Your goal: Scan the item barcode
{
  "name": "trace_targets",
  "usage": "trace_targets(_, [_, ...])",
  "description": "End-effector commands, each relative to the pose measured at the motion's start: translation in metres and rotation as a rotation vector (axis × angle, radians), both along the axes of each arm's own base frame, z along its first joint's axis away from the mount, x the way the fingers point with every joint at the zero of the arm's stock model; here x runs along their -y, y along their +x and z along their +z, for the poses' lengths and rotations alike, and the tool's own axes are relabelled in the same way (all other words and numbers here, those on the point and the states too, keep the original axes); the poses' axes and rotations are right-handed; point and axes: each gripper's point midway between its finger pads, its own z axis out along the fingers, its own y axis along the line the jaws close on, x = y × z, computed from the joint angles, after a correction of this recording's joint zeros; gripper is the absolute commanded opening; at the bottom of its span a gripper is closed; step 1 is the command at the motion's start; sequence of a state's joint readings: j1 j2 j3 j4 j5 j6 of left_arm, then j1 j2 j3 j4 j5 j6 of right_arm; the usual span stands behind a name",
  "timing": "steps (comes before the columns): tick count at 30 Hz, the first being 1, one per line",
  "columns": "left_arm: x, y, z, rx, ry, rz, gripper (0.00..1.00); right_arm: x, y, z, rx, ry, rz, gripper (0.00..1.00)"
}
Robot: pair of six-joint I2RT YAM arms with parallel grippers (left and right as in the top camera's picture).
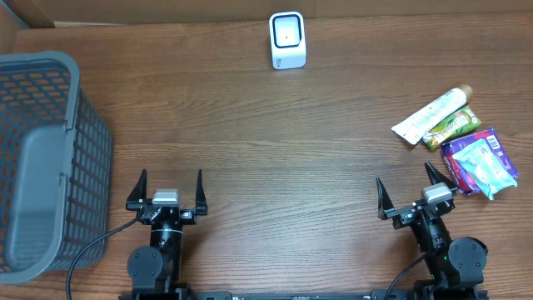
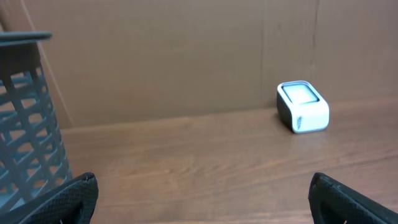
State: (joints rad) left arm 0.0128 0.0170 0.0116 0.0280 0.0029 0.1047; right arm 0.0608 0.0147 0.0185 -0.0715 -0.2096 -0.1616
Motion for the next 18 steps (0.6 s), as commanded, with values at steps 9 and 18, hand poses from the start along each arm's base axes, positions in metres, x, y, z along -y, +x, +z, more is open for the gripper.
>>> trace_targets(9, [0.000,-0.001,-0.026,-0.100,0.037,0.000,0.99,0.000,0.000,-0.001,0.008,-0.003,-0.002,1.00])
trace_targets(18, [0.000,-0.001,-0.026,-0.100,0.037,0.000,1.00,0.000,0.000,-0.001,0.008,-0.003,-0.002,1.00])
